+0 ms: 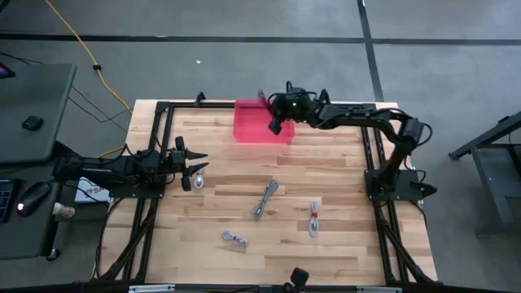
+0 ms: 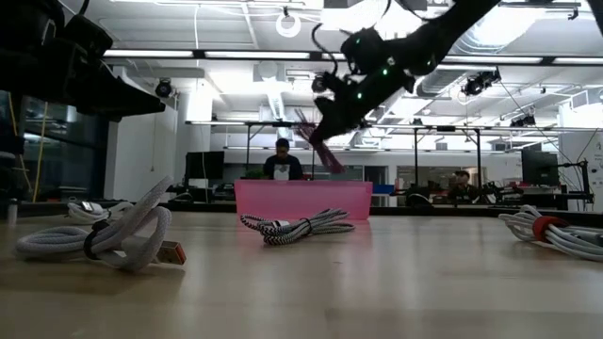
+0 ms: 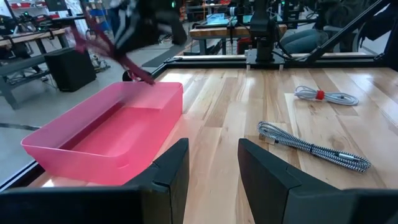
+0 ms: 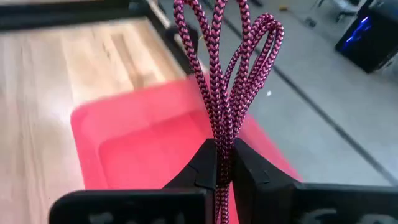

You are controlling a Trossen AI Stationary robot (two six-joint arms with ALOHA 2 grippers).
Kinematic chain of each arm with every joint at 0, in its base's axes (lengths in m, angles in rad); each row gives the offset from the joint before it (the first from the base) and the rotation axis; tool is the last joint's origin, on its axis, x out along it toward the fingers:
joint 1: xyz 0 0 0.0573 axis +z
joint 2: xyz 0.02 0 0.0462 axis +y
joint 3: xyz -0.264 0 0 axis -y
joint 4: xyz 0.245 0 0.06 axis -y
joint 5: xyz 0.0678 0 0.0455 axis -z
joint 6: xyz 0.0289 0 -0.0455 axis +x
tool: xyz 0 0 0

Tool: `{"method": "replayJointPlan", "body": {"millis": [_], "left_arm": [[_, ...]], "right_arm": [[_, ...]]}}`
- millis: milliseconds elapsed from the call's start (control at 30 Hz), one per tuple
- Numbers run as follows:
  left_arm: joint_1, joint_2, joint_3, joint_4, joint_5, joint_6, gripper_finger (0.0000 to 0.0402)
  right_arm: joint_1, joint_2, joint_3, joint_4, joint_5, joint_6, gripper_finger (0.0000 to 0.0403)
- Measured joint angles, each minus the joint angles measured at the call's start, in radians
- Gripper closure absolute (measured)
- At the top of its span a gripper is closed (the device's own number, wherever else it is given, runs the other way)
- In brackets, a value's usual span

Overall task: Pick and place USB-C Cables
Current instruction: Put the pink charger cable into the pink bin

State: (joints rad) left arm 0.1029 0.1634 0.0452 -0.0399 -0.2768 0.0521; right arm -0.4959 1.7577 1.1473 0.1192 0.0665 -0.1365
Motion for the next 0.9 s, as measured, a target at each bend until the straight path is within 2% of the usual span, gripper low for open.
{"method": "replayJointPlan", "body": {"millis": [467, 667, 900], "left_arm": [[0.000, 0.000, 0.000, 0.000, 0.000, -0.015, 0.0284], [0.000, 0.000, 0.000, 0.001, 0.000, -0.015, 0.0284], [0.000, 0.000, 0.000, 0.035, 0.000, -0.012, 0.0284]], "right_arm": [[-0.045, 0.109, 0.000, -0.038, -0.088, 0.010, 0.0392], [-0.055, 0.109, 0.000, -0.064, -0.113, 0.050, 0.0376], [-0.056, 0.109, 0.000, -0.075, -0.084, 0.059, 0.0345]]}}
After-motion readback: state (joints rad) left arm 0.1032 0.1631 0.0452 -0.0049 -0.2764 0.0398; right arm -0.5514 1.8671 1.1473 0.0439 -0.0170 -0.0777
